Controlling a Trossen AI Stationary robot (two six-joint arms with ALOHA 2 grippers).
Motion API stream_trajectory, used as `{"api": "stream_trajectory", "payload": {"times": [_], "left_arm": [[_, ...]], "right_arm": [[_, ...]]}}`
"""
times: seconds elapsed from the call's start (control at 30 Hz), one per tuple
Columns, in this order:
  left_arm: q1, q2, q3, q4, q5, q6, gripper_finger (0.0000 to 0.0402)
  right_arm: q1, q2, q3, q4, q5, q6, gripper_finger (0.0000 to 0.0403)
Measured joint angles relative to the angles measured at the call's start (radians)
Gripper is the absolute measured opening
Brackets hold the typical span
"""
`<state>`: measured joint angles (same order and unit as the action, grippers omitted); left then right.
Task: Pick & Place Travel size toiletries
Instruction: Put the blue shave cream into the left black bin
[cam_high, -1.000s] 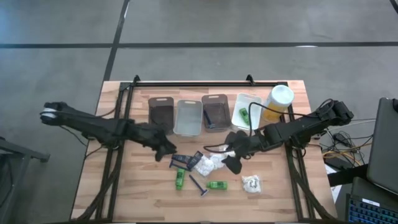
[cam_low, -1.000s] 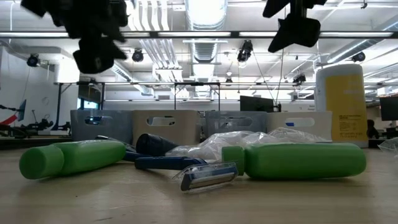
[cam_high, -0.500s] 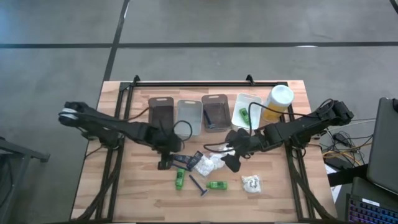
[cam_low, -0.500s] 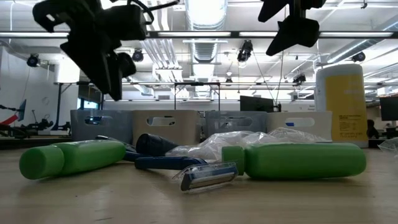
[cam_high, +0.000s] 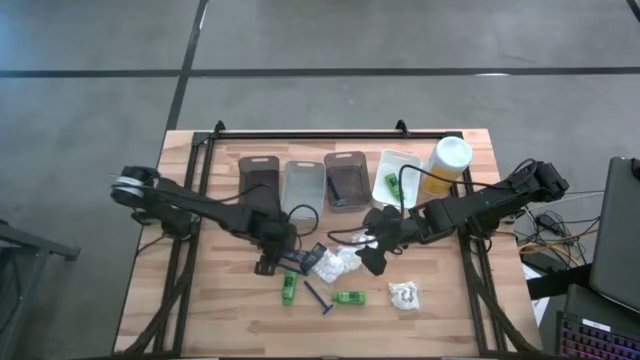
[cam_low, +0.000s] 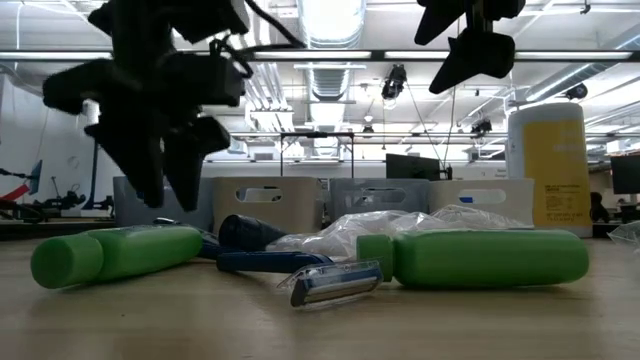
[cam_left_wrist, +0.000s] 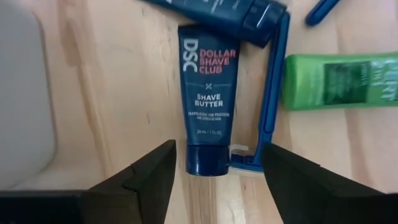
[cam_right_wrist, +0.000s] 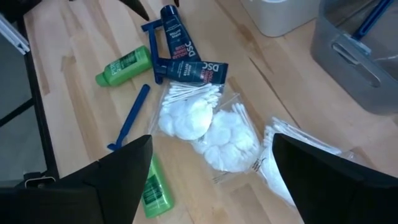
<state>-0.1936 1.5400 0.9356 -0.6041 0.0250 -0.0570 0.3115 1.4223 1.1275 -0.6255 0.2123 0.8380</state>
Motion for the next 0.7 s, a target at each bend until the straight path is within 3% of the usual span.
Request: {"api": "stream_trajectory", "payload": {"times": [0.47, 0.7], "left_arm": [[0.002, 0.093, 0.0, 0.004, 0.0, -0.028, 0.0215], [0.002, 0.094, 0.0, 0.011, 0.0, -0.074, 0.0193]], "right_arm": [[0.0, 0.0, 0.0, 0.0, 0.0, 0.0, 0.035], [0.0, 0.0, 0.0, 0.0, 0.0, 0.0, 0.0334]]}}
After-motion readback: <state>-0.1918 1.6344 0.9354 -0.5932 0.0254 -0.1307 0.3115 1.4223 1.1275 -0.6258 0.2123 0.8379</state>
